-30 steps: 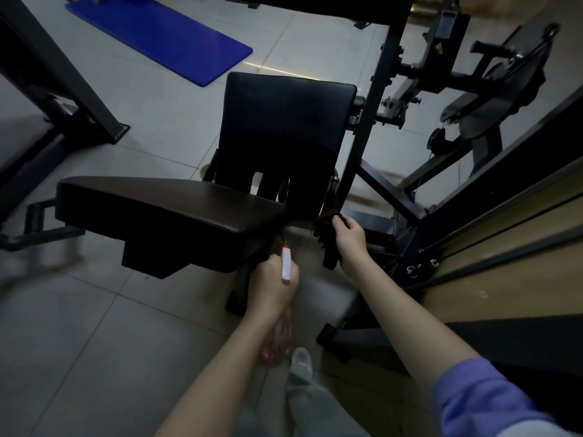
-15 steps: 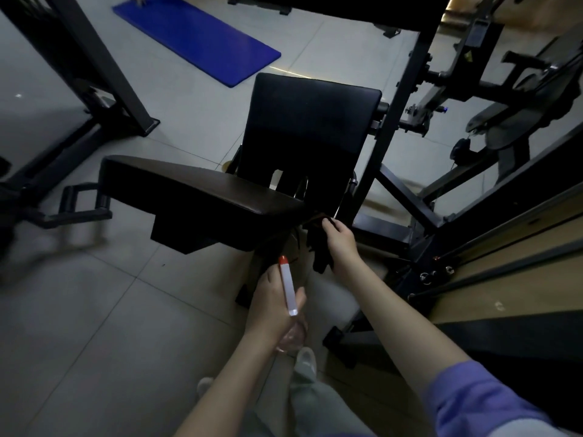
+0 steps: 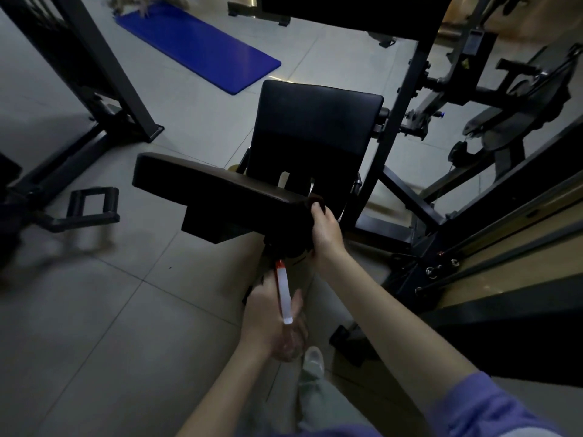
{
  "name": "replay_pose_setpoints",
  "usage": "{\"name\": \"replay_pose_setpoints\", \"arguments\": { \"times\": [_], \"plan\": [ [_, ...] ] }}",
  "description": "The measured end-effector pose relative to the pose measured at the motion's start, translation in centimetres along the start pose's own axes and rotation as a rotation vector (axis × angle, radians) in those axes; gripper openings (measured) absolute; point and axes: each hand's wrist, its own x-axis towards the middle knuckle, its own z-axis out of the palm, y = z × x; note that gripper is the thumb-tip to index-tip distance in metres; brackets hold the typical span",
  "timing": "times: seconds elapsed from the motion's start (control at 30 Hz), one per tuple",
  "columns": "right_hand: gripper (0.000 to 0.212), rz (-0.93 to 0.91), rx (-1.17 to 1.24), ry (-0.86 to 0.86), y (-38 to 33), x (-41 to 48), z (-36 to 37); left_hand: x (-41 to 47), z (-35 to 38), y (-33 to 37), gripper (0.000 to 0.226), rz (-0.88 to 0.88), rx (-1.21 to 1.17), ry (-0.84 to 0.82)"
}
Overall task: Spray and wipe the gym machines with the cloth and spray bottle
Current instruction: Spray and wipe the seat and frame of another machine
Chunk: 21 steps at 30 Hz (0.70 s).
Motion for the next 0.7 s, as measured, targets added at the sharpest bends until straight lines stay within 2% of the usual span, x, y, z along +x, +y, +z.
{"name": "replay_pose_setpoints", "arguments": {
  "times": [0.1, 0.2, 0.27, 0.37, 0.47, 0.6, 0.7],
  "plan": [
    [0.043, -0.056, -0.068, -0.006, 0.0, -2.2, 0.9, -0.2, -1.0, -0.3, 0.04, 0.119, 0.022, 0.015],
    [0.047, -0.083, -0.096, 0.04, 0.2, -3.2, 2.2, -0.4, -2.6, -0.8, 0.044, 0.052, -0.098, 0.006],
    [0.049, -0.096, -0.112, 0.106, 0.4, -3.1, 3.3, -0.6, -3.1, -1.2, 0.048, 0.089, -0.114, 0.017],
    [0.046, -0.101, -0.065, 0.219, 0.3, -2.2, 4.6, -0.8, -4.0, -1.5, 0.042, 0.129, -0.119, 0.058],
    [0.045, -0.062, 0.02, 0.266, 0.3, -1.1, 4.7, -1.0, -4.8, -1.4, 0.033, 0.155, -0.109, 0.076],
    [0.045, 0.085, 0.152, 0.327, -0.7, 0.9, 4.5, -0.8, -5.1, -1.0, 0.028, 0.196, -0.097, 0.07],
    [0.046, 0.115, 0.112, 0.31, -0.4, 0.7, 4.2, -0.8, -4.9, -0.9, 0.029, 0.163, -0.109, 0.076]
  ]
}}
